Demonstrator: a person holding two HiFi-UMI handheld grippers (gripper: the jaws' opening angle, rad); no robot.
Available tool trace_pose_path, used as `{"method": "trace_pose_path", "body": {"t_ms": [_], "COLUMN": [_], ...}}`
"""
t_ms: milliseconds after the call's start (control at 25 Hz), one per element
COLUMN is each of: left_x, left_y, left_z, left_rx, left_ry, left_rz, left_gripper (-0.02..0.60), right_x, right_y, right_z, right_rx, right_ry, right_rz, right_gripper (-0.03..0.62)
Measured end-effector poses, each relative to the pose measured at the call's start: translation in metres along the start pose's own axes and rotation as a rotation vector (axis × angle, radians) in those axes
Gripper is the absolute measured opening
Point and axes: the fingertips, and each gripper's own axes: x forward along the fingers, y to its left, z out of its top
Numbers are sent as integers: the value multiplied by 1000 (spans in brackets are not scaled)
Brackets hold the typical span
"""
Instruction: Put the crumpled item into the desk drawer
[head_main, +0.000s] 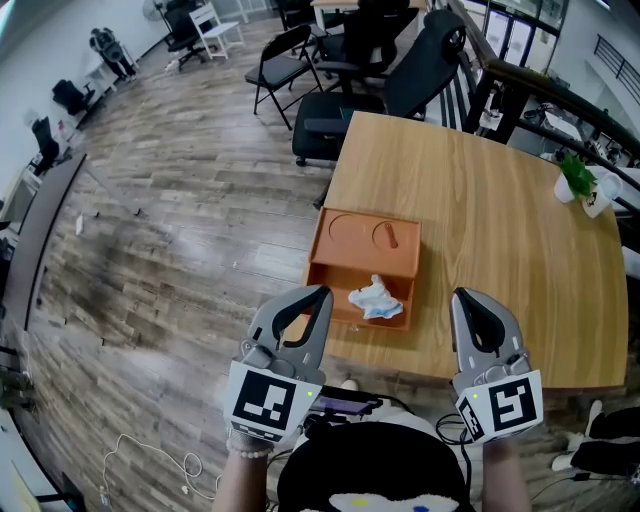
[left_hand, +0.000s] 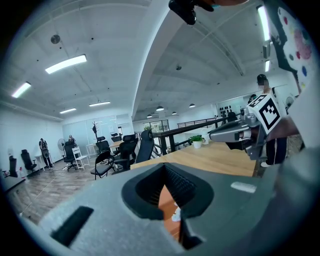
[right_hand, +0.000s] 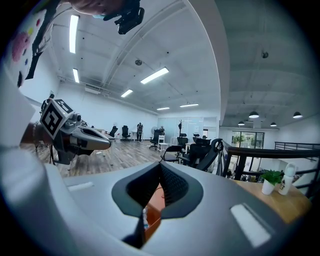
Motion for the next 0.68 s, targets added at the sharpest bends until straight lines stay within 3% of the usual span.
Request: {"method": "trace_pose_path", "body": {"t_ms": [680], "left_x": [4], "left_y": [0], "left_z": [-3], "left_rx": [3], "left_ry": [0], "left_rz": [-4], "left_gripper": [-2], "right_x": [4], "right_y": [0], "right_z": [-6], "right_rx": [-3], "right_ry": [16], "right_rz": [7], "right_gripper": [2]}}
